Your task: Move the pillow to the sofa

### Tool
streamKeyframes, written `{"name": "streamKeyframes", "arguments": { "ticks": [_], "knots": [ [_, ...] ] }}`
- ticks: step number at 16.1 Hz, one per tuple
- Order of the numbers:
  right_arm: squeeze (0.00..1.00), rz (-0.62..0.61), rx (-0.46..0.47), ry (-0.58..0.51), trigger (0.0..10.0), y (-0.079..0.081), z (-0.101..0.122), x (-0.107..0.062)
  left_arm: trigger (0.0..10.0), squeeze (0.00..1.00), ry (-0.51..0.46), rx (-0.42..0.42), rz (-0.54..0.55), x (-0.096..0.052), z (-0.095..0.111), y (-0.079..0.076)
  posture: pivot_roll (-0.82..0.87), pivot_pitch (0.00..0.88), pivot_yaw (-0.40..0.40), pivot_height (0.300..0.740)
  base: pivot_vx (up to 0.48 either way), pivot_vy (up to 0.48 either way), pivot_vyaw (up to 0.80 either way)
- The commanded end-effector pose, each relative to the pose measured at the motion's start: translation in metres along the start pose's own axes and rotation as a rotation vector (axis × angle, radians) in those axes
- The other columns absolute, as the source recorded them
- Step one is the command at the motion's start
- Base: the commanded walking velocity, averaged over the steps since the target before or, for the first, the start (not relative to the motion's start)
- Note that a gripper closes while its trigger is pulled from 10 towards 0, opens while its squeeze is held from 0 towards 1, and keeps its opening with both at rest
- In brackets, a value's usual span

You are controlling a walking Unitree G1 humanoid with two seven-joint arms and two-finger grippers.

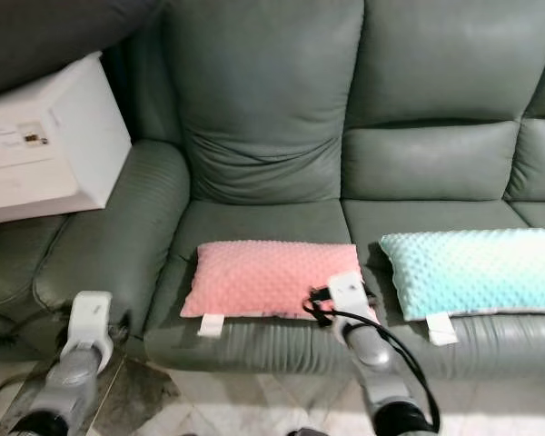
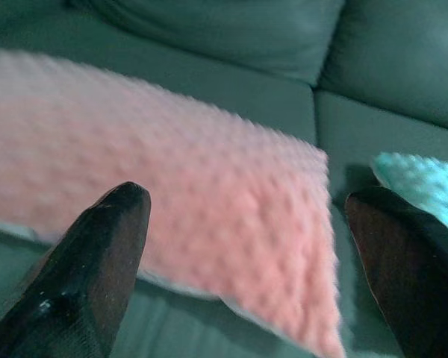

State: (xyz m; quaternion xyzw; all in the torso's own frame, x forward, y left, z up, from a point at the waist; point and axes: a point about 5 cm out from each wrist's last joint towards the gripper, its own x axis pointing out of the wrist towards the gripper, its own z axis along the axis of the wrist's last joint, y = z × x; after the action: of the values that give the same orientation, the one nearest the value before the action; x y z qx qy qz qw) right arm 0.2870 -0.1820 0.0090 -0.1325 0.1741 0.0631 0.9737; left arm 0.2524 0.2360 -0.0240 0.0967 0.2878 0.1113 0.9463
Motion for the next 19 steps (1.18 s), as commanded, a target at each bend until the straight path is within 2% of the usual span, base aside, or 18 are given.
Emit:
{"name": "streamKeyframes", "arguments": {
  "ticks": [1, 6, 8, 10, 13, 14, 19],
  "knots": [
    [0.00, -0.018, 0.005, 0.019, 10.0, -0.001, -0.005, 0.000, 10.0, 0.00, 0.039, 0.012, 0.025, 0.000, -0.006, 0.006, -0.13, 0.000, 0.028, 0.740, 0.000, 0.000, 0.00],
    [0.00, -0.052, 0.007, 0.170, 10.0, -0.007, -0.035, -0.009, 10.0, 0.00, 0.204, 0.091, 0.016, -0.011, -0.044, 0.013, -0.15, 0.000, 0.014, 0.740, 0.000, 0.000, 0.00],
    [0.00, -0.045, -0.011, 0.247, 10.0, -0.005, -0.051, -0.016, 10.0, 0.00, 0.285, 0.086, 0.006, -0.019, -0.062, 0.016, -0.16, 0.000, 0.015, 0.740, 0.000, 0.000, 0.00],
    [0.00, -0.052, -0.007, 0.318, 10.0, -0.002, -0.063, -0.023, 10.0, 0.00, 0.330, 0.055, -0.015, -0.024, -0.072, 0.014, -0.16, 0.000, 0.016, 0.740, 0.000, 0.000, 0.00],
    [0.00, -0.040, 0.019, 0.397, 10.0, 0.002, -0.077, -0.031, 10.0, 0.00, 0.349, 0.034, -0.035, -0.025, -0.074, 0.008, -0.14, 0.000, 0.012, 0.740, 0.000, 0.000, 0.00],
    [0.00, -0.038, 0.057, 0.441, 10.0, 0.003, -0.085, -0.036, 10.0, 0.00, 0.381, 0.032, -0.040, -0.027, -0.078, 0.004, -0.14, 0.000, 0.008, 0.740, 0.000, 0.000, 0.00],
    [0.00, -0.023, 0.130, 0.541, 10.0, -0.004, -0.104, -0.051, 10.0, 0.00, 0.471, 0.080, -0.096, -0.035, -0.093, -0.006, -0.14, 0.000, 0.006, 0.740, 0.000, 0.000, 0.00]
  ]
}}
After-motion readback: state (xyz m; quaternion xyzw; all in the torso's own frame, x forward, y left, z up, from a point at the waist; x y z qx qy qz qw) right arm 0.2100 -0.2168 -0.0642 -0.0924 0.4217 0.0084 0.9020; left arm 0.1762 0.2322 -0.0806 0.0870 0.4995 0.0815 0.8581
